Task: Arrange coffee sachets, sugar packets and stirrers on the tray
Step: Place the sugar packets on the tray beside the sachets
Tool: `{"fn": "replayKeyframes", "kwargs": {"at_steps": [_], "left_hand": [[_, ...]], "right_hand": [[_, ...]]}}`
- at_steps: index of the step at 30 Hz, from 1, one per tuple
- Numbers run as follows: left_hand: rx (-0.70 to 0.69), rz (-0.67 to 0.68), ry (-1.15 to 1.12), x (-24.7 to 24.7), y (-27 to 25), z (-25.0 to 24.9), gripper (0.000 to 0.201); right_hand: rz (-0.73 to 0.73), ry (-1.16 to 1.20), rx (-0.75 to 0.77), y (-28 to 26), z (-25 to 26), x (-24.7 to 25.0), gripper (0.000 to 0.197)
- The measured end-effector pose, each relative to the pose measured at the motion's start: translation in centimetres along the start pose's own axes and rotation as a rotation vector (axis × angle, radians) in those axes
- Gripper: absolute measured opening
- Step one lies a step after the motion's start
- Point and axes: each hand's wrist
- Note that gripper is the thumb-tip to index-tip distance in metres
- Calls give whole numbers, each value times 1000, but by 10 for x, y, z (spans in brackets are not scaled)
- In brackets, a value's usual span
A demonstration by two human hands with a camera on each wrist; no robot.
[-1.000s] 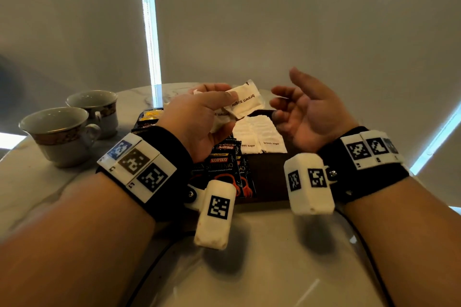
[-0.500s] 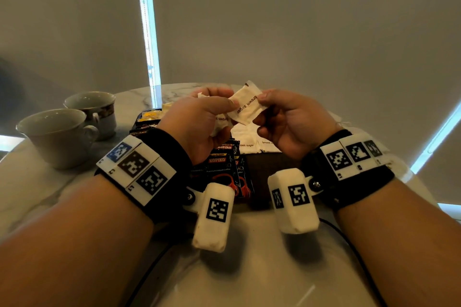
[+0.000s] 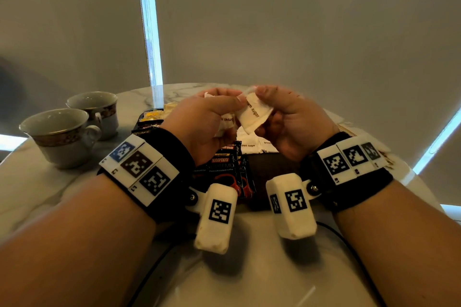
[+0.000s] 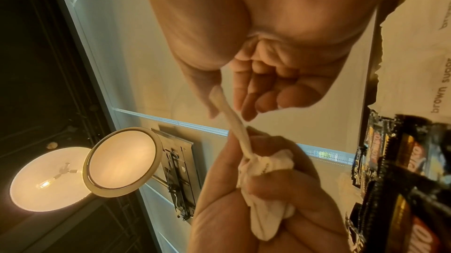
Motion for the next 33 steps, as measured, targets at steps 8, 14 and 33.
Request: {"fn": "replayKeyframes", "kwargs": {"at_steps": [8, 14, 33], "left_hand": [[-55, -6, -78, 2, -1, -2, 10], [-20, -23, -86, -1, -2, -2, 18], [13, -143, -164, 5, -2, -9, 18]], "right_hand": [[-45, -93, -45, -2, 0, 2, 16], [-40, -58, -50, 1, 0, 3, 16], [-197, -84, -603, 19, -20, 56, 27]]}}
Point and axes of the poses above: each hand's wrist, its own y-axis towards the middle knuckle, its own x-axis out of the back of the hand, z = x × y, and after that the axes turned 5 degrees about z, right-handed
